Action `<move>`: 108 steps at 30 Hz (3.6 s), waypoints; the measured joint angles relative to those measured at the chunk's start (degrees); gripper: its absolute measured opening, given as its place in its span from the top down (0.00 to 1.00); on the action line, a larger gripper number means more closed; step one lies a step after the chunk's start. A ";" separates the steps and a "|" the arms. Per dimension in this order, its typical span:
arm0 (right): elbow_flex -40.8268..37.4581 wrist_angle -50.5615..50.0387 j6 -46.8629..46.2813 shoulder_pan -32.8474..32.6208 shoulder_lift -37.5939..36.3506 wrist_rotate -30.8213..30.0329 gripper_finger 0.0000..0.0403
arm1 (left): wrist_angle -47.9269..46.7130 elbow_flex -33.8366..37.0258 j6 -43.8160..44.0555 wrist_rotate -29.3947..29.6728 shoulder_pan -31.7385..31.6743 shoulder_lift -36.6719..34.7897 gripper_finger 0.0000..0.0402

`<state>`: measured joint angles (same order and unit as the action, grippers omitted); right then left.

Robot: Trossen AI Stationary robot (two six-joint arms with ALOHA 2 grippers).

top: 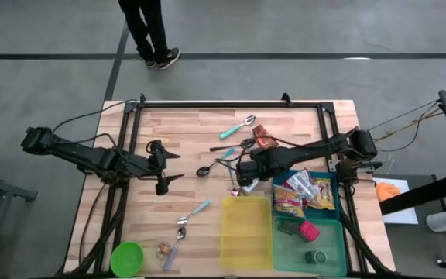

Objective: Pick & Place Food Item
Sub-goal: Put the white seasoning bottle into the green bin

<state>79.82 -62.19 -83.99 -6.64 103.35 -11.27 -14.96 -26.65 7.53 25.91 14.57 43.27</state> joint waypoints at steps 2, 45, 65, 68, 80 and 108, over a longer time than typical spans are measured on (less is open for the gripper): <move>-1.23 -0.55 -10.75 -0.34 0.00 -2.84 0.13 | -0.02 0.00 0.00 -0.02 0.00 0.00 0.16; -8.25 13.98 -28.53 0.84 3.50 -2.29 0.13 | -0.50 0.00 -0.01 -0.01 -0.01 -0.01 0.16; -9.89 16.45 -15.88 4.98 2.97 1.09 0.13 | -0.50 0.00 0.00 -0.02 -0.01 0.00 0.16; -9.89 15.10 -20.39 4.65 2.23 1.14 0.13 | -0.51 0.00 0.00 0.00 -0.02 -0.02 0.16; -9.89 14.99 -41.46 0.95 2.39 1.04 0.13 | -1.84 0.02 0.00 0.00 -0.02 0.00 0.17; -9.89 19.80 -26.33 4.99 4.13 -7.15 0.13 | -1.81 0.02 0.00 -0.02 -0.02 -0.02 0.17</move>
<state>69.93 -42.39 -110.33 -1.65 107.48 -18.42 -16.78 -26.63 7.53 25.89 14.55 43.24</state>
